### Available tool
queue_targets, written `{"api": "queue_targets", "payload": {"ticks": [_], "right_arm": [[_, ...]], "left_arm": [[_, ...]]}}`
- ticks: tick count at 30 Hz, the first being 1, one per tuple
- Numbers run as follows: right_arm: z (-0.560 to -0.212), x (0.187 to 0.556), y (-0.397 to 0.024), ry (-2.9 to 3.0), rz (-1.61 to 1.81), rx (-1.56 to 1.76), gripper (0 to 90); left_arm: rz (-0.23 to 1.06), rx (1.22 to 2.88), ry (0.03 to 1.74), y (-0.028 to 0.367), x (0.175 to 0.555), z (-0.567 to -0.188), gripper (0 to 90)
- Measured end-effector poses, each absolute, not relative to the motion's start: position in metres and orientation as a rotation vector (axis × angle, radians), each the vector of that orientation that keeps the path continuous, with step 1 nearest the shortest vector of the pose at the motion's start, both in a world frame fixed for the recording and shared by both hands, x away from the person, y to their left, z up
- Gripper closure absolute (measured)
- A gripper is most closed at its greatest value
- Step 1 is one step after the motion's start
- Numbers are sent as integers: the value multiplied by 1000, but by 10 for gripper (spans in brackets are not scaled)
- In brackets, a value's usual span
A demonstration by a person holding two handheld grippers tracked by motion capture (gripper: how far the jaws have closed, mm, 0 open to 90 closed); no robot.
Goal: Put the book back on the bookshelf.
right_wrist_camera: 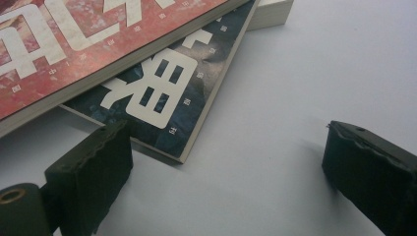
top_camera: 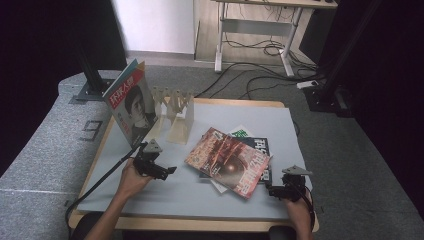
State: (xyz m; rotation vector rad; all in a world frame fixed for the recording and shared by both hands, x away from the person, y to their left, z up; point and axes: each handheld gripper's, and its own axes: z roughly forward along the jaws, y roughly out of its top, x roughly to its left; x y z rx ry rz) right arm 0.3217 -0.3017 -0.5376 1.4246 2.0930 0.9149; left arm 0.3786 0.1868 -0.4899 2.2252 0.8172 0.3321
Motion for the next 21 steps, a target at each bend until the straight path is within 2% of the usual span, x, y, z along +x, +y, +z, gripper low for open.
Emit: {"api": "queue_targets", "payload": {"ticks": [15,21], "right_arm": [[-538,322,-302,2093,914,1424,46],[-538,322,-302,2090,915,1423,46]], "left_arm": [[301,2322,805,168,385,-529,0],[300,2311,811,169,385,-530,0]]}}
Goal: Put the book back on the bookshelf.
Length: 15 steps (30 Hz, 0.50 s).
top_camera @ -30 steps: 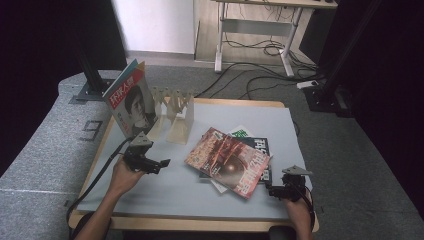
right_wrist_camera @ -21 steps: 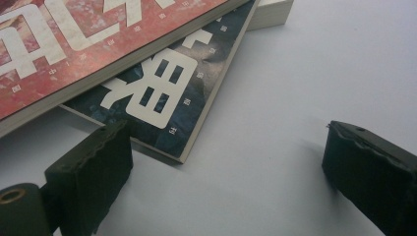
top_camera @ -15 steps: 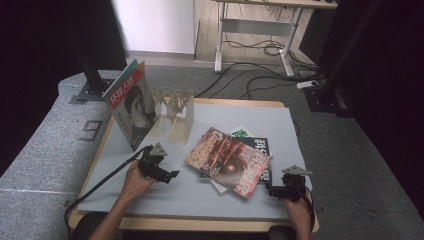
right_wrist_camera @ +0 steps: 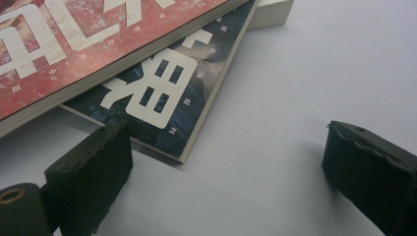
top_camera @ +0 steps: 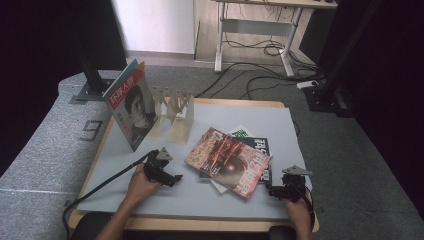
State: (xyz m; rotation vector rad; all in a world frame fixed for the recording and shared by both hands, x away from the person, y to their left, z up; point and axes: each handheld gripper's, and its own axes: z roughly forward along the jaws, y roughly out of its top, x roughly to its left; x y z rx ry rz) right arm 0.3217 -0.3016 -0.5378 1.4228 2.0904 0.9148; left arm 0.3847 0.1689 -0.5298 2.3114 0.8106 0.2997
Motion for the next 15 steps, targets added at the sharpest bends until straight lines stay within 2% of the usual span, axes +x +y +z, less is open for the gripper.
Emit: {"api": "queue_targets", "payload": {"ticks": [15], "right_arm": [[-537,321,-301,2087,907,1421,49]], "left_arm": [[295,2310,810,169,385,-530,0]]}}
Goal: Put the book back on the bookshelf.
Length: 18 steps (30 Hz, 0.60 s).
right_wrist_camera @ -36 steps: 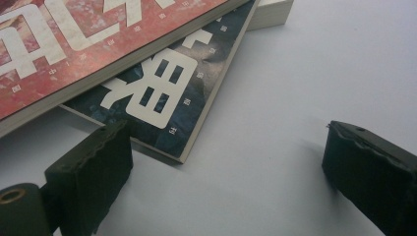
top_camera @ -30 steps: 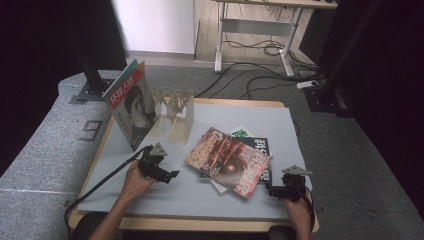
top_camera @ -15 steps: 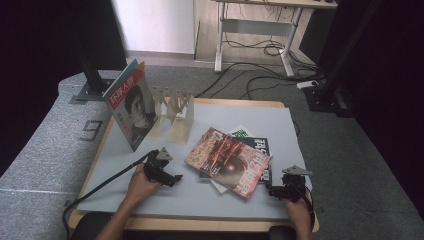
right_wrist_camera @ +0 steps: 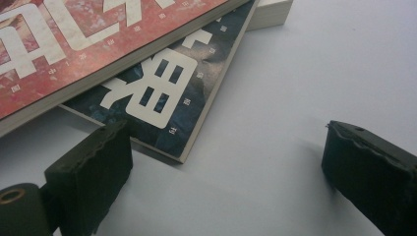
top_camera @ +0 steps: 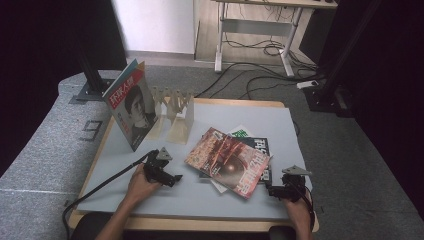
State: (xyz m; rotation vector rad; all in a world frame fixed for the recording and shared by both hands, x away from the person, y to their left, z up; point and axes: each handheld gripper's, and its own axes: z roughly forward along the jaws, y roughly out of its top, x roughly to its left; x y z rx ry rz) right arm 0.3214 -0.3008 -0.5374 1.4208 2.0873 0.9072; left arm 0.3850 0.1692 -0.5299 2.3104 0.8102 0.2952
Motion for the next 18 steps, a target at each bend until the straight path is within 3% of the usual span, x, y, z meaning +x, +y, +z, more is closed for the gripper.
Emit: {"api": "queue_targets", "payload": {"ticks": [14,18], "right_arm": [[-534,319,-302,2074,892,1456,61],[-524,319,-300,2053,898,1449,66]], "left_arm": [[275,2334,729,171,385,-523,0],[260,2266,721,171,390,-512,0]]}}
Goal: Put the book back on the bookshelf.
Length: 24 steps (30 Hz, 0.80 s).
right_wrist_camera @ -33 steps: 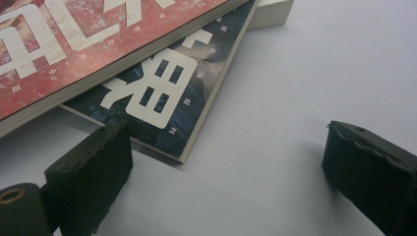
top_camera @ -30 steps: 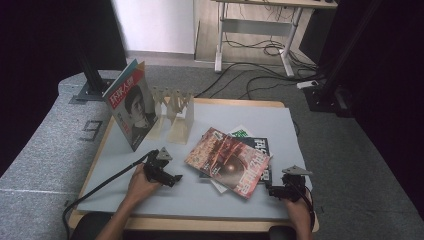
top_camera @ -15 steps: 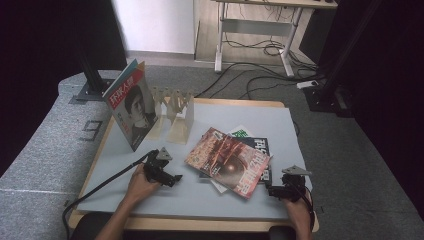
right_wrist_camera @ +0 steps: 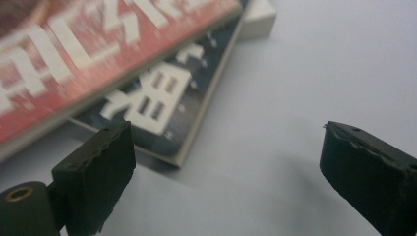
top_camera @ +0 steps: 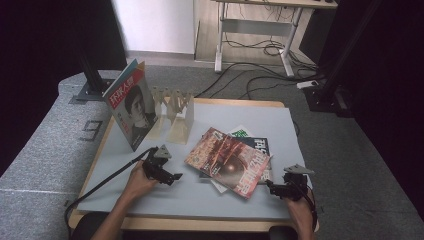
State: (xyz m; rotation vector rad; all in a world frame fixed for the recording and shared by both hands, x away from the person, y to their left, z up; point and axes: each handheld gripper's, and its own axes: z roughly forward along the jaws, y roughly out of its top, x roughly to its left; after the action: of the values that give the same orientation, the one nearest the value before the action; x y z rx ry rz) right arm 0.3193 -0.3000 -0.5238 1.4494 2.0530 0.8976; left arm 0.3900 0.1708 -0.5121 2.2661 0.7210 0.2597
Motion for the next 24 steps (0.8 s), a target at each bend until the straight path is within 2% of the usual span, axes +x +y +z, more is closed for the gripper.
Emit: {"api": "queue_targets", "payload": {"ticks": [10,17,24], "right_arm": [[-499,333,-272,2106,976,1350,51],[-502,348,-244,2186,951,1314,44],[-510,346,-240,2148,987,1363,43]], "left_arm": [[202,2296,621,145,399,-510,0],[178,2316,568,134,396,-514,0],[141,2316,549,124,396,-517,0]]}}
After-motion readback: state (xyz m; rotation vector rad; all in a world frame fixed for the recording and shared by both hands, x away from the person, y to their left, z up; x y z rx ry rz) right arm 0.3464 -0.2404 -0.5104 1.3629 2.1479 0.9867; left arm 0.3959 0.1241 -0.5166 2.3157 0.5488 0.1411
